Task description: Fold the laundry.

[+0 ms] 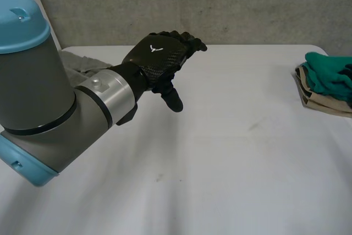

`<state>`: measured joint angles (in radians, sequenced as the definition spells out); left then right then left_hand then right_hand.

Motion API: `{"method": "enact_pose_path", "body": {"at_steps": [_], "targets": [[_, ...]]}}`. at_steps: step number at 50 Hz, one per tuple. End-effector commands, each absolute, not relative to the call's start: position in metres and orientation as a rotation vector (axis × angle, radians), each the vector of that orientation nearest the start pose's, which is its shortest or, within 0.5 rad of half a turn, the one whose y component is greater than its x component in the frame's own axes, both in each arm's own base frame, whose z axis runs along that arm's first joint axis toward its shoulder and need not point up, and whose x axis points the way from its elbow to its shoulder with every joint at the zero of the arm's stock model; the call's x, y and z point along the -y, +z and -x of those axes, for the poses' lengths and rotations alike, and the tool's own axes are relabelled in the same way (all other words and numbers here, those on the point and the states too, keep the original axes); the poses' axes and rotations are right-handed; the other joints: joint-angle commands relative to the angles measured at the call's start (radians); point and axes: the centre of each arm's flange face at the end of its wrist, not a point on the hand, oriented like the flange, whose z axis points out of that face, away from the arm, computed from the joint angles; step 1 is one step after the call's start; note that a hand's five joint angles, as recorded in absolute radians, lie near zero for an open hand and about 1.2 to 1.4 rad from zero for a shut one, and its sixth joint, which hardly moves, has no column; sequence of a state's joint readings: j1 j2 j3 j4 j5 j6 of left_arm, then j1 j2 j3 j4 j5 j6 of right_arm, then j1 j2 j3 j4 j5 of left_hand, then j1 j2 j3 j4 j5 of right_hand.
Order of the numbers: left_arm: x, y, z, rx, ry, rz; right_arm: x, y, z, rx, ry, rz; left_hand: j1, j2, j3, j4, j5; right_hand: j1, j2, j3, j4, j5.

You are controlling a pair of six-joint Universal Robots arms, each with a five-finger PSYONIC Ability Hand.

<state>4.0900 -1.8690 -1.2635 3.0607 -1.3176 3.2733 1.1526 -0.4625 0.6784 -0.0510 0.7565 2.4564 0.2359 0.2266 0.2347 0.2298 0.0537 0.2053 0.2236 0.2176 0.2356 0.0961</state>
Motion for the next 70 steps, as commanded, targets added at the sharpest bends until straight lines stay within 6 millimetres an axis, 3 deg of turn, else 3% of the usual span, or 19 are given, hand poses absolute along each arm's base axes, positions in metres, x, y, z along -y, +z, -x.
{"method": "enact_pose_path", "body": {"at_steps": [1,6,10,14,15,19,25,26,28,32,36,45,46,50,53,54,62,65,70], "targets": [[0.207,0.295,0.339,1.750,1.719,0.945,0.507,0.175,0.021,-2.288,-2.253,1.337,0.019,0.028,0.020,0.025,0.026,-0.031,-0.049,-0.043,-0.061,-0.096],[0.206,0.297,0.338,1.746,1.723,0.944,0.508,0.216,0.032,-2.433,-2.402,1.302,0.016,0.025,0.017,0.022,0.023,-0.031,-0.049,-0.043,-0.061,-0.096],[0.206,0.302,0.336,1.734,1.737,0.939,0.504,0.264,0.039,-2.540,-2.576,1.190,0.013,0.022,0.014,0.019,0.021,-0.031,-0.049,-0.043,-0.061,-0.096],[0.206,0.305,0.335,1.728,1.745,0.936,0.495,0.304,-0.007,-2.436,-2.692,1.083,0.010,0.019,0.011,0.016,0.018,-0.031,-0.049,-0.043,-0.061,-0.096],[0.205,0.305,0.335,1.726,1.746,0.936,0.489,0.317,-0.035,-2.347,-2.714,1.032,0.010,0.019,0.011,0.016,0.018,-0.031,-0.049,-0.043,-0.061,-0.096],[0.206,0.307,0.334,1.724,1.753,0.932,0.470,0.331,-0.088,-2.195,-2.643,0.881,0.007,0.016,0.008,0.013,0.015,-0.031,-0.049,-0.043,-0.061,-0.096],[0.205,0.311,0.331,1.713,1.765,0.933,0.431,0.317,-0.158,-2.056,-2.359,0.749,0.004,0.013,0.005,0.010,0.012,-0.031,-0.049,-0.043,-0.061,-0.096],[0.206,0.311,0.331,1.716,1.767,0.930,0.414,0.317,-0.178,-2.003,-2.292,0.754,0.004,0.013,0.005,0.010,0.012,-0.031,-0.049,-0.043,-0.061,-0.096],[0.207,0.311,0.329,1.719,1.770,0.929,0.396,0.317,-0.195,-1.964,-2.242,0.757,0.004,0.013,0.005,0.010,0.012,-0.031,-0.049,-0.043,-0.061,-0.096],[0.213,0.310,0.322,1.744,1.784,0.910,0.349,0.289,-0.236,-1.928,-2.097,0.827,0.001,0.010,0.002,0.007,0.009,-0.031,-0.049,-0.043,-0.061,-0.096],[0.232,0.311,0.306,1.787,1.841,0.870,0.317,0.266,-0.259,-1.917,-2.015,0.872,-0.005,0.005,-0.004,0.001,0.003,-0.031,-0.049,-0.043,-0.061,-0.096],[0.328,0.303,0.230,1.918,2.136,0.686,0.267,0.222,-0.270,-2.031,-1.853,0.949,-0.014,-0.004,-0.012,-0.007,-0.006,-0.031,-0.049,-0.043,-0.061,-0.096],[0.350,0.291,0.216,1.953,2.196,0.697,0.265,0.219,-0.269,-2.040,-1.843,0.956,-0.014,-0.004,-0.012,-0.007,-0.006,-0.031,-0.049,-0.043,-0.061,-0.096],[0.399,0.258,0.176,2.071,2.321,0.787,0.255,0.203,-0.265,-2.087,-1.787,0.989,-0.019,-0.010,-0.018,-0.013,-0.012,-0.031,-0.049,-0.043,-0.061,-0.096],[0.423,0.237,0.158,2.141,2.368,0.881,0.251,0.195,-0.263,-2.104,-1.768,1.002,-0.025,-0.016,-0.024,-0.019,-0.018,-0.031,-0.049,-0.043,-0.061,-0.096],[0.436,0.218,0.150,2.191,2.368,0.954,0.250,0.194,-0.262,-2.106,-1.766,1.002,-0.025,-0.016,-0.024,-0.019,-0.018,-0.031,-0.049,-0.043,-0.061,-0.096],[0.485,0.138,0.134,2.305,2.334,1.221,0.245,0.181,-0.257,-2.129,-1.755,0.997,-0.022,-0.013,-0.021,-0.016,-0.015,-0.031,-0.049,-0.043,-0.061,-0.096],[0.503,0.123,0.120,2.326,2.362,1.203,0.242,0.178,-0.254,-2.145,-1.740,0.995,-0.008,0.002,-0.007,-0.002,0.000,-0.031,-0.049,-0.043,-0.061,-0.096],[0.519,0.118,0.113,2.299,2.413,1.188,0.238,0.175,-0.252,-2.155,-1.728,0.995,0.022,0.031,0.023,0.028,0.029,-0.031,-0.049,-0.043,-0.061,-0.096]]}}
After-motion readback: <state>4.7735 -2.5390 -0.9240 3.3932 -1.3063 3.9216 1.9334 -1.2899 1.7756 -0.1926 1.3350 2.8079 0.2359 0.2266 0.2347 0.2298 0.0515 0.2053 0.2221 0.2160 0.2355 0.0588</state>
